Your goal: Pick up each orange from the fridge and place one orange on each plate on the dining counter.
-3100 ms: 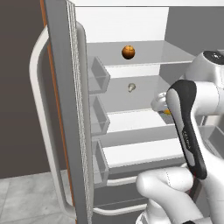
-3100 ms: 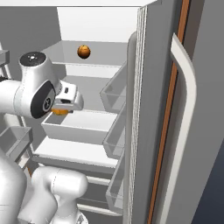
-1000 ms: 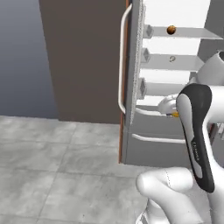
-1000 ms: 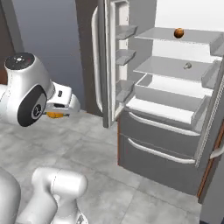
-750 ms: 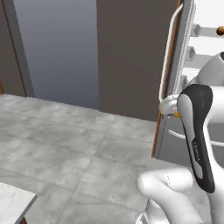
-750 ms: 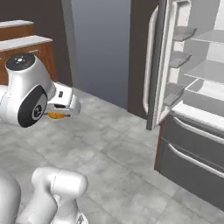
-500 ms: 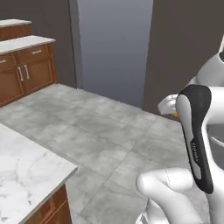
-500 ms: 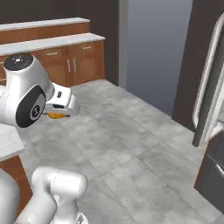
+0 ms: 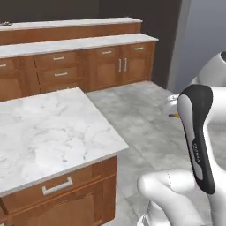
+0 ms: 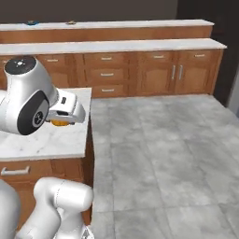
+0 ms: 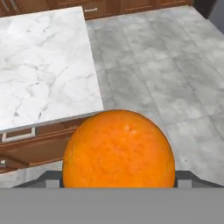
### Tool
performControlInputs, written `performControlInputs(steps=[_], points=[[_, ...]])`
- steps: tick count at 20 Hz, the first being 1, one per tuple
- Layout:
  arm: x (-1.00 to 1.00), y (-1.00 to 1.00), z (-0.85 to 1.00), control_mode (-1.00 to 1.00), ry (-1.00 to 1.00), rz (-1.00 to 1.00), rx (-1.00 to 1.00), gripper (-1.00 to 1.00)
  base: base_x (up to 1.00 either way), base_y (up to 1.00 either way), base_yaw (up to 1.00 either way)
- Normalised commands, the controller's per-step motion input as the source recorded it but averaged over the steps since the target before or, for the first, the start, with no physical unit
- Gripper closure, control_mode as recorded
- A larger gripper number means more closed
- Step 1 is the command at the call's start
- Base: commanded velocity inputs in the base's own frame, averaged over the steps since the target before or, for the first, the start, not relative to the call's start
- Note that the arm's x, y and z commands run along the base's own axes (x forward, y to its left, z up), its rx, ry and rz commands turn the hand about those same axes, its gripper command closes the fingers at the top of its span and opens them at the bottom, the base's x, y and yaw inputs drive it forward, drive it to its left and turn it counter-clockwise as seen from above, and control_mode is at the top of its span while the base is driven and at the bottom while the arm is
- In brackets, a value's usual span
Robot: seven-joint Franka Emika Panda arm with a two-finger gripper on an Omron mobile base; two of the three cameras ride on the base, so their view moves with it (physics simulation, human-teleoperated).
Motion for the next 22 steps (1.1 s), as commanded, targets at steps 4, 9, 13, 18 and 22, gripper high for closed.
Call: performControlInputs(steps=[4,9,13,18,22], points=[[0.0,0.0,0.0,1.0,0.0,0.0,0.0,1.0,0.0,-0.1,0.73],[0.0,0.0,0.0,1.0,0.0,0.0,0.0,1.0,0.48,-0.97,0.28],[0.0,0.0,0.0,1.0,0.0,0.0,0.0,1.0,0.5,-1.0,0.0],[0.0,0.0,0.0,1.0,0.0,0.0,0.0,1.0,0.22,-1.0,0.0],[0.0,0.0,0.0,1.0,0.0,0.0,0.0,1.0,0.96,-0.79,0.08]])
